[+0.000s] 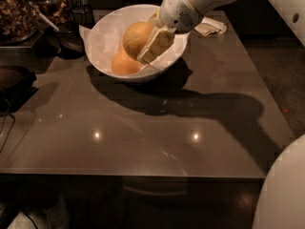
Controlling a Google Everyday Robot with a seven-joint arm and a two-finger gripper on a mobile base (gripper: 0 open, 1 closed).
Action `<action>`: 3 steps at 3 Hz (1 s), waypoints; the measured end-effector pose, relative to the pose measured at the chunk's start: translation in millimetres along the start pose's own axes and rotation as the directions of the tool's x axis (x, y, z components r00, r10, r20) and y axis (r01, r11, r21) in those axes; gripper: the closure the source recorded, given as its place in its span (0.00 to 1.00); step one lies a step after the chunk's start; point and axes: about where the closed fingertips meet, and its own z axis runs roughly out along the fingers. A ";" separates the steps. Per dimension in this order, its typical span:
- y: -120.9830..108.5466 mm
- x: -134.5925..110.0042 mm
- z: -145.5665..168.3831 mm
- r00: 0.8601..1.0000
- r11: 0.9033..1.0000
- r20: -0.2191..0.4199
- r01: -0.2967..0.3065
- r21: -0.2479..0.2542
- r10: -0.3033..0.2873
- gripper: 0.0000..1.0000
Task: Pick orange from white bowl
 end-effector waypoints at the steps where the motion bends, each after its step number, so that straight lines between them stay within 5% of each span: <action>1: 4.7 -4.9 0.1 1.000 1.000 0.003 -0.015 0.000 0.015 1.00; 3: 60.8 -25.6 -16.9 0.996 0.991 0.023 -0.089 0.101 0.087 1.00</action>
Offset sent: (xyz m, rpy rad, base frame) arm -0.0767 0.0053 0.0261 0.0414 0.0074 -0.1409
